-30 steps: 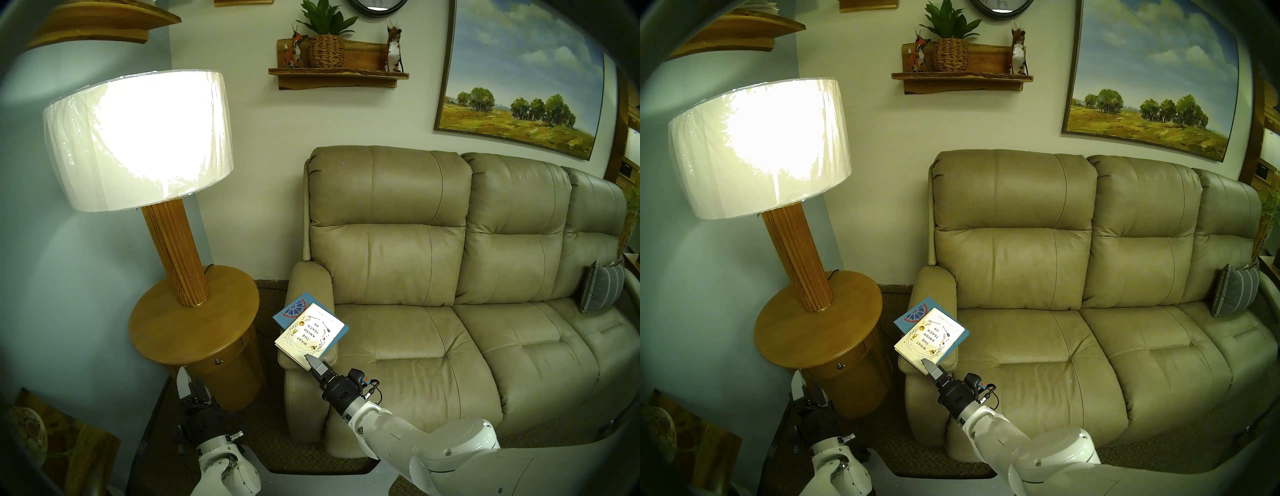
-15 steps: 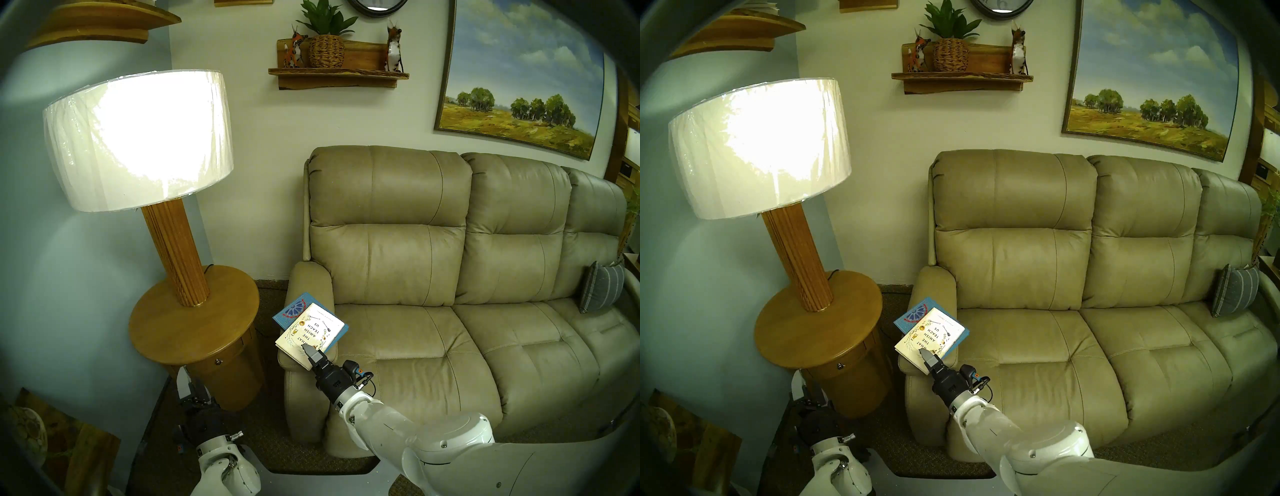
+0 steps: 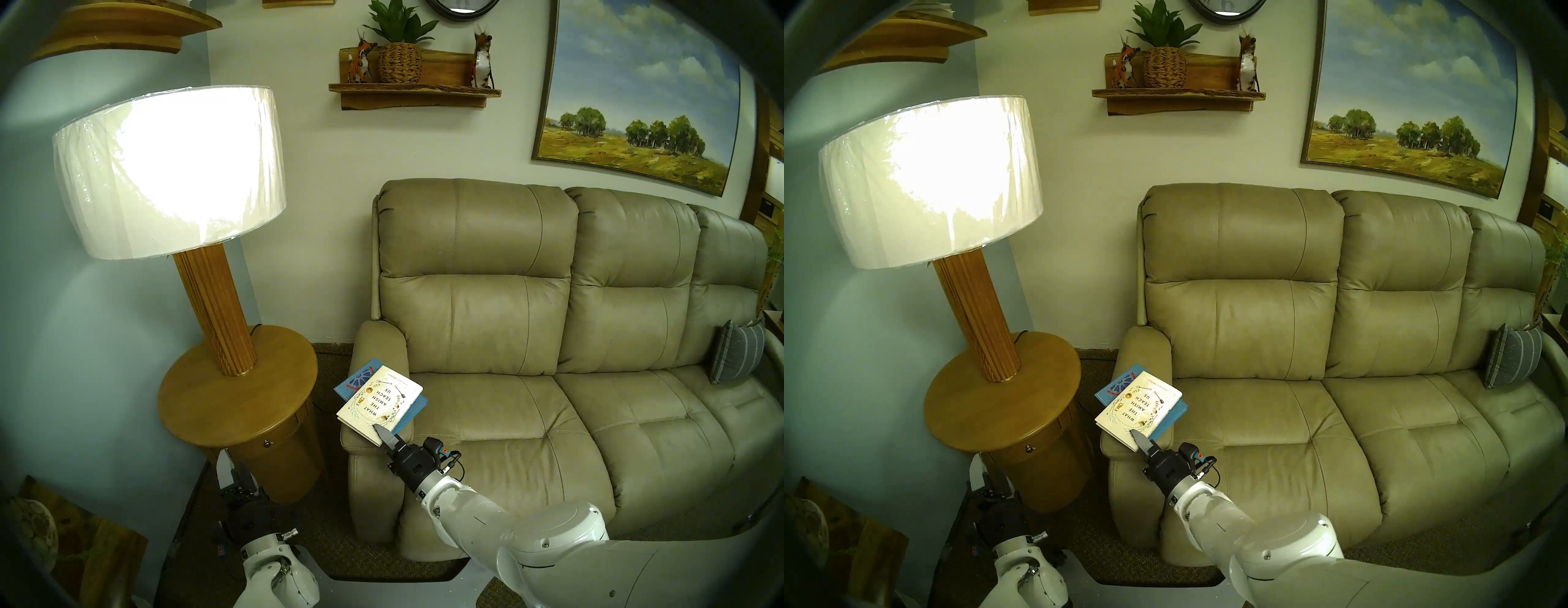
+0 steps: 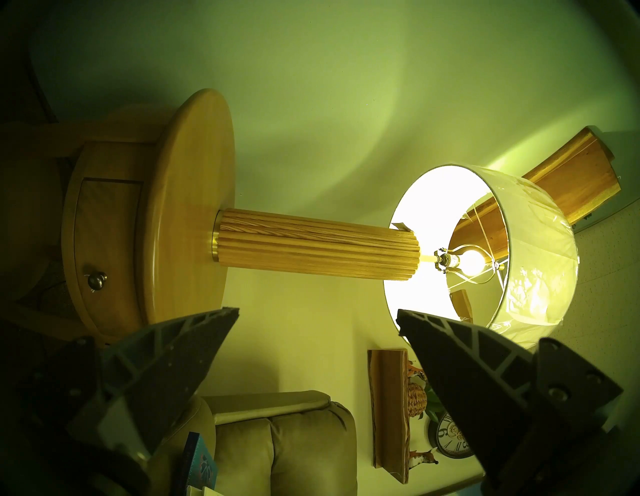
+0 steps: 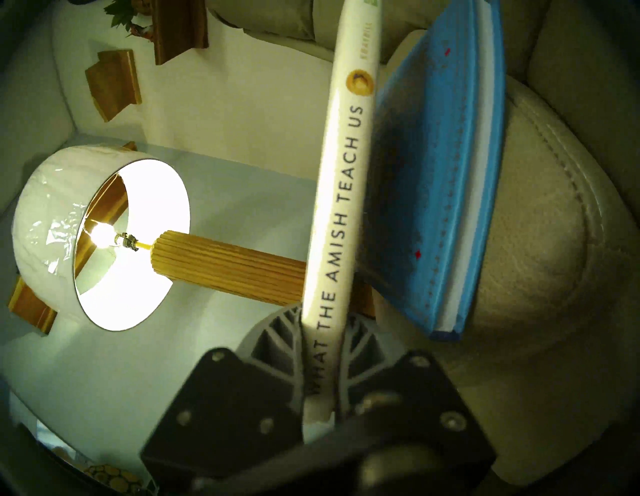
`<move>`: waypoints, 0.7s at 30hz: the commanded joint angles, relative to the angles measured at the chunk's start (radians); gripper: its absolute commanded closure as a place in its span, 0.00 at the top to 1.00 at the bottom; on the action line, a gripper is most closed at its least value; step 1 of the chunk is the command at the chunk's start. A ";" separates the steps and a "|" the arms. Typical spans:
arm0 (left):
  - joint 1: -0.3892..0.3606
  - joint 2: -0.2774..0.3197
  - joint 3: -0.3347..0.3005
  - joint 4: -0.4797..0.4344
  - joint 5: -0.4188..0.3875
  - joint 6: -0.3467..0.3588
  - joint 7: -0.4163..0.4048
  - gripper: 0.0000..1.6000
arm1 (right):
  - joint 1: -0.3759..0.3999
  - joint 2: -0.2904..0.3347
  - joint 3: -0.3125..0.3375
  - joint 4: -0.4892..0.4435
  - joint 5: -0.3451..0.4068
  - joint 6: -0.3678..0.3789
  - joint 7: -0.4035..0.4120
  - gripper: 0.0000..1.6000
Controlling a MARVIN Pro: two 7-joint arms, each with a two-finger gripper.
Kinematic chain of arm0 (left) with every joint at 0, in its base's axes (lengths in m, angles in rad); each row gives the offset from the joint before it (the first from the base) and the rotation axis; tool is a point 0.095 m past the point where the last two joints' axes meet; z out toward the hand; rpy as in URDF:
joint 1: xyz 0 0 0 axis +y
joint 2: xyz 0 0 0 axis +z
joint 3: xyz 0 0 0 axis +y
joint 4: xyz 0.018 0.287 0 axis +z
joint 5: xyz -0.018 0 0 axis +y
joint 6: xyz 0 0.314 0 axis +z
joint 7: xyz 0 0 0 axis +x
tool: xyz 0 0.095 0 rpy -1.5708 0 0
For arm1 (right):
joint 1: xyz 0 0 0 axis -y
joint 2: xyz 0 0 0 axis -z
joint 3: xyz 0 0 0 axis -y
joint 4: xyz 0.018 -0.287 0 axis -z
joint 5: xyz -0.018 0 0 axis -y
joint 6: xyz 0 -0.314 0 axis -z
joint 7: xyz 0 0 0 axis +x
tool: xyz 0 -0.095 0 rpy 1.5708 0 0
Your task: Move books from sofa to side table
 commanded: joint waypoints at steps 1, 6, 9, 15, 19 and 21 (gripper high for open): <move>-0.001 0.002 0.001 -0.010 0.000 0.000 -0.006 1.00 | 0.059 -0.016 -0.013 0.004 -0.002 -0.011 0.119 0.00; -0.001 0.002 0.001 -0.010 0.000 0.000 -0.006 1.00 | 0.060 -0.045 -0.040 0.005 -0.026 -0.013 0.161 0.00; -0.001 0.002 0.002 -0.011 0.002 -0.001 -0.008 1.00 | 0.057 -0.054 -0.050 0.005 -0.040 -0.025 0.171 0.00; -0.006 0.022 0.049 -0.010 0.004 0.025 -0.012 1.00 | 0.044 -0.064 -0.075 0.007 -0.076 -0.026 0.165 0.00; -0.017 0.036 0.084 -0.004 0.000 0.023 -0.009 1.00 | 0.029 -0.077 -0.101 0.008 -0.109 -0.026 0.189 0.00; -0.026 0.038 0.092 0.005 -0.001 0.024 -0.009 1.00 | 0.020 -0.084 -0.114 0.008 -0.125 -0.023 0.201 0.00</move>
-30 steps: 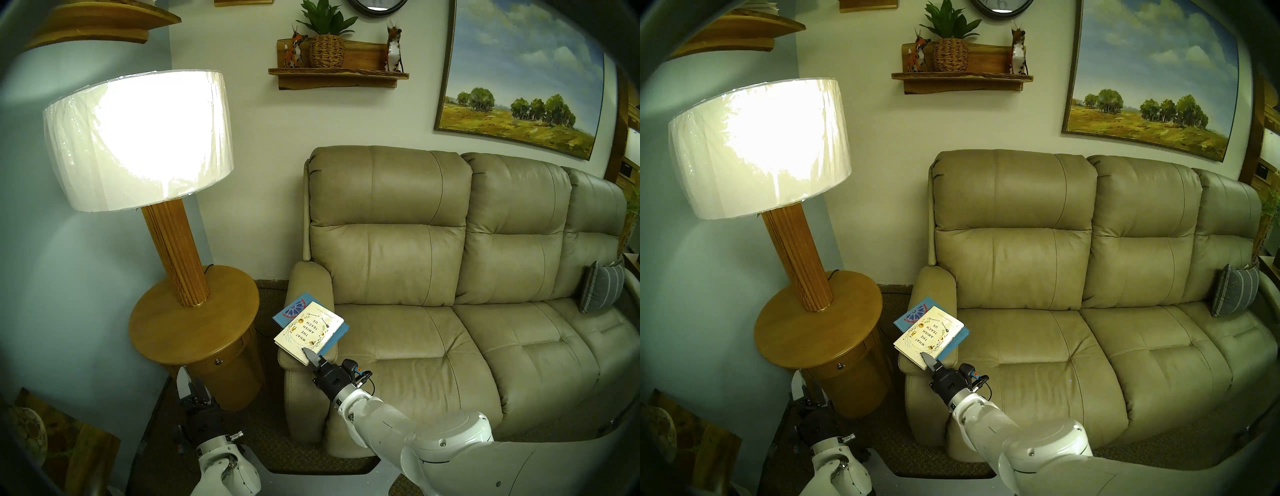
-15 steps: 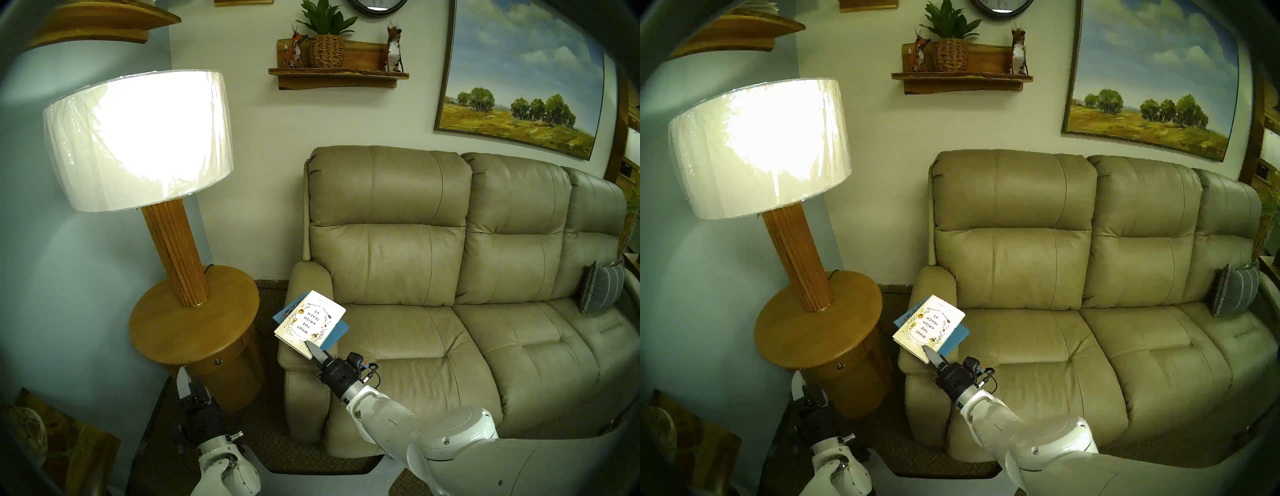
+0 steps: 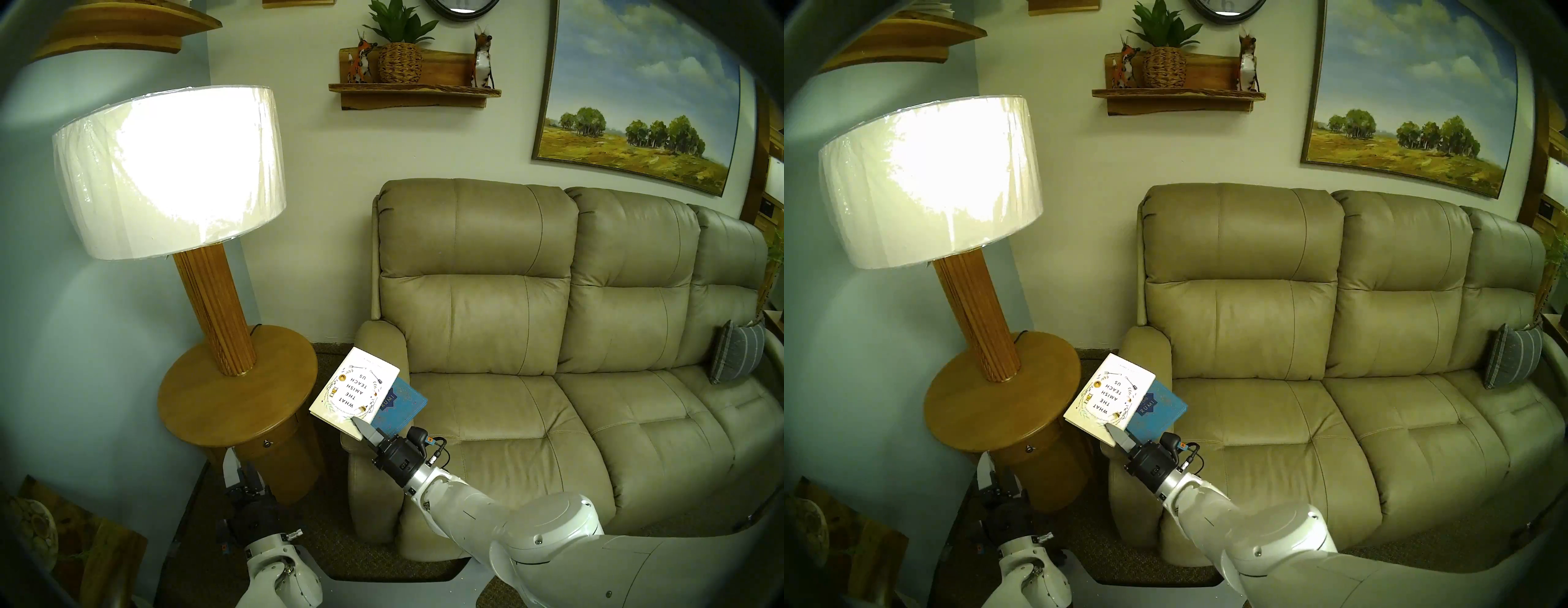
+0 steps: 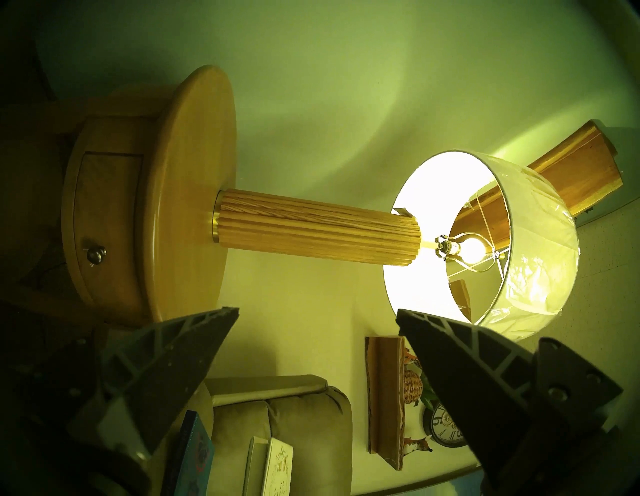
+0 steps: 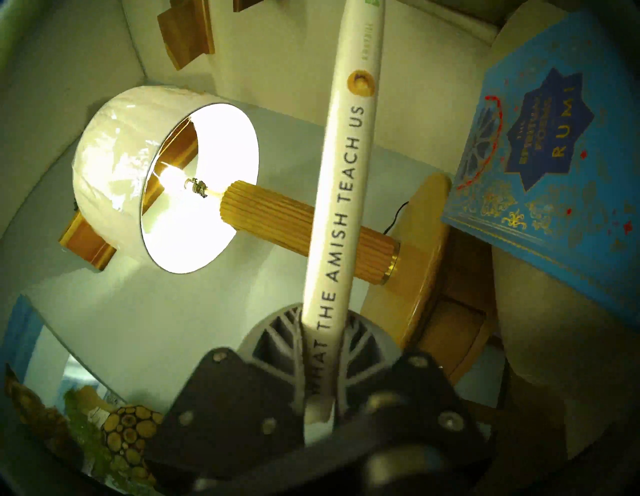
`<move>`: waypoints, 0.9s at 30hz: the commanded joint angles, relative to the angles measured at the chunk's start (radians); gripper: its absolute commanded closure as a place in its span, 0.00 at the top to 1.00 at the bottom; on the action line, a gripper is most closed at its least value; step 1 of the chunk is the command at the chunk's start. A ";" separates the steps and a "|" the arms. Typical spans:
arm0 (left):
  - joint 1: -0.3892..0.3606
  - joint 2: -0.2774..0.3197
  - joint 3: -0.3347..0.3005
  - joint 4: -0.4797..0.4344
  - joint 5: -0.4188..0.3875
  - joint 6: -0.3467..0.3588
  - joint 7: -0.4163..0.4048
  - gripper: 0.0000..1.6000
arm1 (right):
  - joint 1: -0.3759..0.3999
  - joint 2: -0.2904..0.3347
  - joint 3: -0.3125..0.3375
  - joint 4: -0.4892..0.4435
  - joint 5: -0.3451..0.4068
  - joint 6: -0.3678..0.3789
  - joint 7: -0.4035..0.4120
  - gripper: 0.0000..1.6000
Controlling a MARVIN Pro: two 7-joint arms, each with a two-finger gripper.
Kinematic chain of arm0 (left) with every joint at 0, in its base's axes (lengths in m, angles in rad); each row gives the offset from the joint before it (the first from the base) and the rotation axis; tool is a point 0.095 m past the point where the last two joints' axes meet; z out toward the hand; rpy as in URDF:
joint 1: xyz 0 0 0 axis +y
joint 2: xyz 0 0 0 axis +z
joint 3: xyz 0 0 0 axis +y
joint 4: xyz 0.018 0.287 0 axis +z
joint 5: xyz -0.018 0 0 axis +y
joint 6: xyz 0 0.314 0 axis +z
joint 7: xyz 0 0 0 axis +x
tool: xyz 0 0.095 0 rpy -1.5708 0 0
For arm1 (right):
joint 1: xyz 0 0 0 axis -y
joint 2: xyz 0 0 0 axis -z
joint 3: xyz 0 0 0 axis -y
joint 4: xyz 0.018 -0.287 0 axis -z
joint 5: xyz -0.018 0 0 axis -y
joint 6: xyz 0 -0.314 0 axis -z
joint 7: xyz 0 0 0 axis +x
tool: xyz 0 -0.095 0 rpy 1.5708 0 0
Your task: Move books from sofa to side table
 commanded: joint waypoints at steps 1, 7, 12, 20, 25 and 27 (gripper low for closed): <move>-0.026 0.021 0.040 0.008 -0.007 0.002 -0.009 1.00 | -0.009 -0.047 -0.043 0.001 -0.041 -0.003 0.061 0.00; -0.070 0.019 0.049 0.065 -0.002 0.021 -0.009 1.00 | -0.036 -0.058 -0.071 0.001 -0.081 0.014 0.115 0.00; -0.108 0.022 0.064 0.108 0.008 0.034 -0.013 1.00 | -0.055 -0.058 -0.088 0.002 -0.107 0.021 0.158 0.00; -0.167 0.032 0.070 0.172 0.005 0.060 0.007 0.80 | -0.063 -0.054 -0.095 0.002 -0.130 0.030 0.162 0.00; -0.175 0.031 0.060 0.163 -0.006 0.059 0.018 0.02 | -0.062 -0.049 -0.091 0.001 -0.136 0.027 0.162 0.00; -0.173 0.031 0.046 0.148 -0.013 0.052 0.014 0.00 | -0.063 -0.044 -0.081 -0.001 -0.128 0.024 0.160 0.20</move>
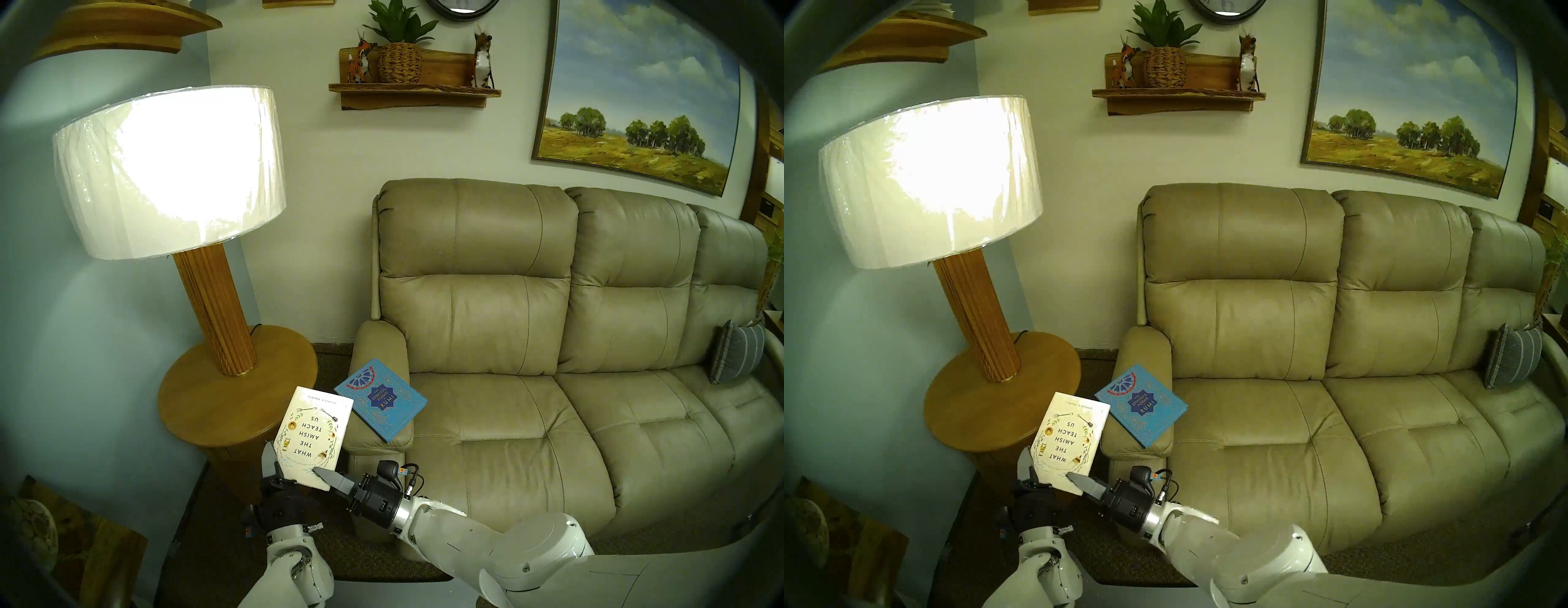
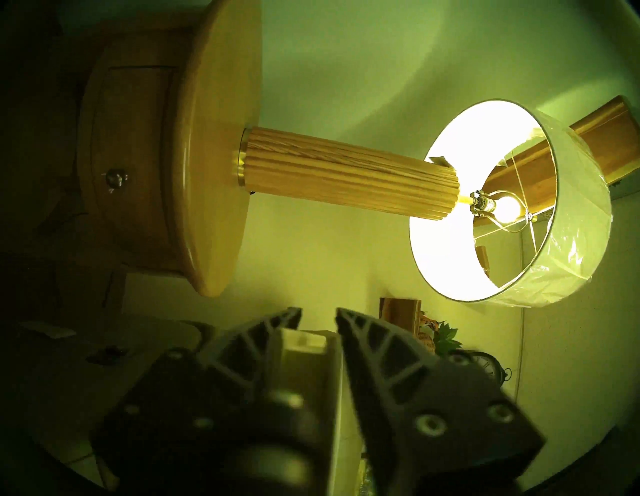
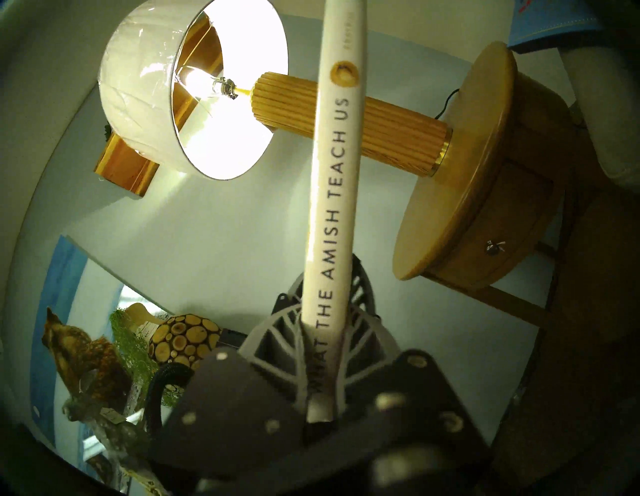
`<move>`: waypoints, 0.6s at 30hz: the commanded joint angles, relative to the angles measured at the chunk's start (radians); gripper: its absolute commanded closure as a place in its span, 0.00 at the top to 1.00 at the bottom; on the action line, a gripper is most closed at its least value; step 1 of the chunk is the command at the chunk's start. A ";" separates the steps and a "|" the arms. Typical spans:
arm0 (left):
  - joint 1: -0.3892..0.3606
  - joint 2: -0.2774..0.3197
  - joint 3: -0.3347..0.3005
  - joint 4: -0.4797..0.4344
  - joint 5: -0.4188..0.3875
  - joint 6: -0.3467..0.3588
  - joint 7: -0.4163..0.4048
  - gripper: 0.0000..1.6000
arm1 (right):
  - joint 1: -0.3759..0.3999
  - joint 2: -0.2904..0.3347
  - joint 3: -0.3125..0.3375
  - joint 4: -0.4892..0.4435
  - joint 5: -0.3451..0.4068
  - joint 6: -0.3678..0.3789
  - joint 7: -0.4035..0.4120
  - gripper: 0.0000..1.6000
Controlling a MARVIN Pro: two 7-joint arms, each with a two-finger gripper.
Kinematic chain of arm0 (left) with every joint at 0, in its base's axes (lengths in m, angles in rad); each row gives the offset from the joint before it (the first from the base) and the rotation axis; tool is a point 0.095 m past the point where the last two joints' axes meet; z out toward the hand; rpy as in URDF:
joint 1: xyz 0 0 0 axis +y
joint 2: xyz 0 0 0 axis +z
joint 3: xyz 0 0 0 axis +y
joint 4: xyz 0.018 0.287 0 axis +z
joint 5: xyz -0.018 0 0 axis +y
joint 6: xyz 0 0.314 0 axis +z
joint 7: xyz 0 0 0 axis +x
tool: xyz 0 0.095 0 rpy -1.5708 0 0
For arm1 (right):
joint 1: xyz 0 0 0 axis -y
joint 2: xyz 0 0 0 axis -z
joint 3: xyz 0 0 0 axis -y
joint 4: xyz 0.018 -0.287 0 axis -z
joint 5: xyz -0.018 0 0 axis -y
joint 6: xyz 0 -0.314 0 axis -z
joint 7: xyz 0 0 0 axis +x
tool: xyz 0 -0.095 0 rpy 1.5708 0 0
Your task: Move books from sofa to side table
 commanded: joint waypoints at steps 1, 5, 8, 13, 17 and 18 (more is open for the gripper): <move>-0.033 -0.006 -0.039 -0.041 -0.029 -0.016 0.006 0.00 | 0.014 -0.010 0.012 0.003 0.014 -0.014 0.026 1.00; -0.043 -0.002 -0.094 -0.079 -0.063 -0.026 -0.005 0.00 | 0.005 0.017 0.033 -0.013 0.027 -0.013 0.002 1.00; -0.051 0.002 -0.124 -0.089 -0.083 -0.036 -0.001 0.00 | -0.005 0.042 0.051 -0.022 0.037 -0.012 -0.003 1.00; -0.058 0.003 -0.170 -0.103 -0.116 -0.056 0.013 0.00 | -0.019 0.073 0.076 -0.031 0.051 -0.013 0.017 1.00; -0.077 0.002 -0.217 -0.094 -0.140 -0.113 0.043 0.00 | -0.024 0.098 0.107 -0.040 0.074 -0.013 0.036 1.00; -0.083 0.002 -0.225 -0.090 -0.148 -0.120 0.057 0.00 | -0.024 0.104 0.113 -0.040 0.078 -0.008 0.036 1.00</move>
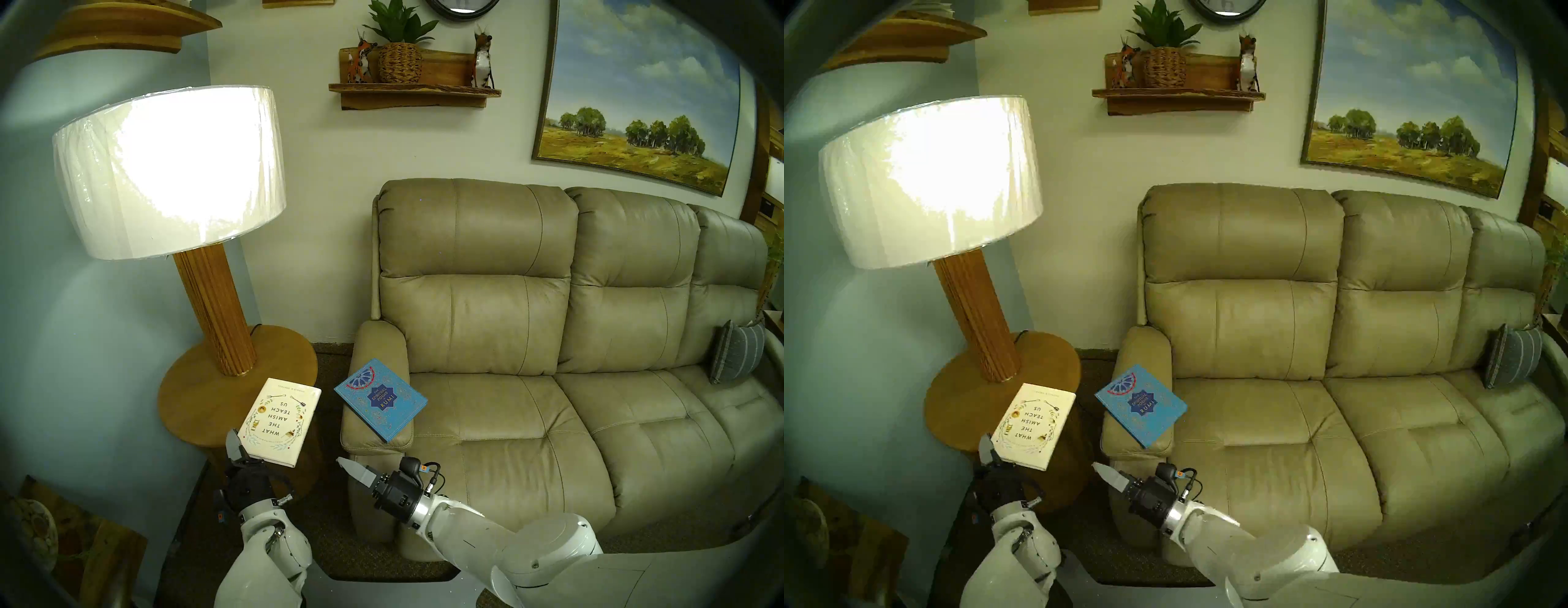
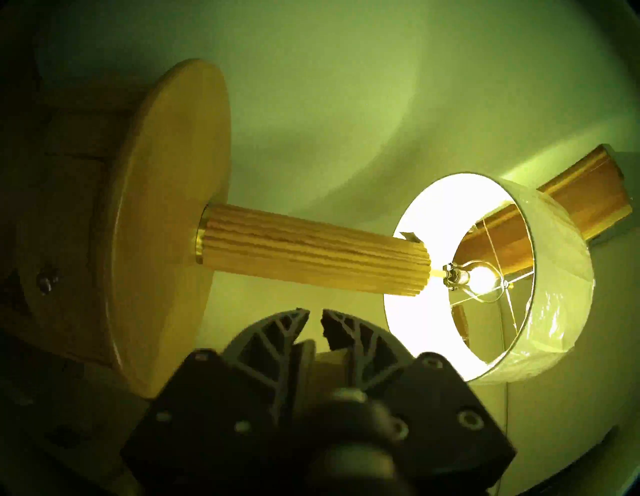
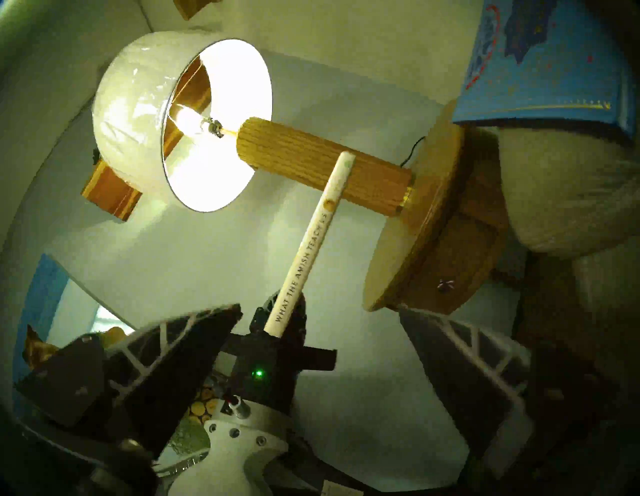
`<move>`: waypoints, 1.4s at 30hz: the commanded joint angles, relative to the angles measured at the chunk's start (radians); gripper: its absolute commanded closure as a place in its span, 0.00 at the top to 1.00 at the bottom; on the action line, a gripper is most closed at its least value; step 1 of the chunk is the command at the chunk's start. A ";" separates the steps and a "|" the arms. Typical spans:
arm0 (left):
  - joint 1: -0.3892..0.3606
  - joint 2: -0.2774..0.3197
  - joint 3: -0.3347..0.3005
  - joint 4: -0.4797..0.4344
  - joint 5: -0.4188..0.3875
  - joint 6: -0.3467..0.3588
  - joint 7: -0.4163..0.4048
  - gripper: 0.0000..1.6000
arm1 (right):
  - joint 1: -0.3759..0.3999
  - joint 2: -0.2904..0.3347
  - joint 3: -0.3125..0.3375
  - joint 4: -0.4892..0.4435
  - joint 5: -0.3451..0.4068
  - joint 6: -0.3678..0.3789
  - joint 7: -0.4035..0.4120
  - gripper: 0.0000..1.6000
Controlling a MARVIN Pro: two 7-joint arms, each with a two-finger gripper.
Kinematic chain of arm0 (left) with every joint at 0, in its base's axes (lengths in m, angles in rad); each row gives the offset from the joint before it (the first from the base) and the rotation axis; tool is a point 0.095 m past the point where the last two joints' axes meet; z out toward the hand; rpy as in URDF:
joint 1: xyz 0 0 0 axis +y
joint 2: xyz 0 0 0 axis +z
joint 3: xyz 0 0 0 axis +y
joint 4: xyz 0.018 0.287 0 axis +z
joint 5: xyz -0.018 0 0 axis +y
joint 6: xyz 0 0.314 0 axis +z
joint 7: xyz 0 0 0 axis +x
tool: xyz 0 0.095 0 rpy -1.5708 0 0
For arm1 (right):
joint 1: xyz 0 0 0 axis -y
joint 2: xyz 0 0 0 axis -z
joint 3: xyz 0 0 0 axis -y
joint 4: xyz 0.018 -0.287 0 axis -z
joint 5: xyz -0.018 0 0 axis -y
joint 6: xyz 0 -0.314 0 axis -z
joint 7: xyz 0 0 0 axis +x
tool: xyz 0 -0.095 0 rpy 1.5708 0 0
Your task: Move books from sofa to side table
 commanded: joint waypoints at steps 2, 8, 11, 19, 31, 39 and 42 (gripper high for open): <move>-0.059 0.000 -0.071 -0.008 -0.037 -0.089 0.051 0.00 | -0.006 0.048 0.043 -0.006 0.041 0.010 0.029 1.00; -0.143 0.006 -0.108 0.058 -0.058 -0.181 0.130 0.00 | -0.017 0.080 0.066 0.002 0.057 0.011 0.029 1.00; -0.157 0.019 -0.108 0.059 -0.064 -0.220 0.163 0.00 | -0.027 0.090 0.073 0.003 0.060 0.018 0.029 1.00; -0.248 0.062 -0.100 0.110 -0.069 -0.275 0.256 0.00 | -0.038 0.107 0.085 0.010 0.063 0.025 0.029 1.00; -0.369 0.072 -0.056 0.219 -0.070 -0.355 0.405 0.00 | -0.043 0.140 0.105 0.033 0.078 0.033 0.029 1.00; -0.425 0.066 -0.079 0.310 -0.075 -0.388 0.418 0.52 | -0.045 0.146 0.104 0.039 0.080 0.031 0.029 1.00; -0.431 0.070 -0.085 0.314 -0.067 -0.399 0.402 0.96 | -0.047 0.147 0.104 0.040 0.079 0.030 0.029 1.00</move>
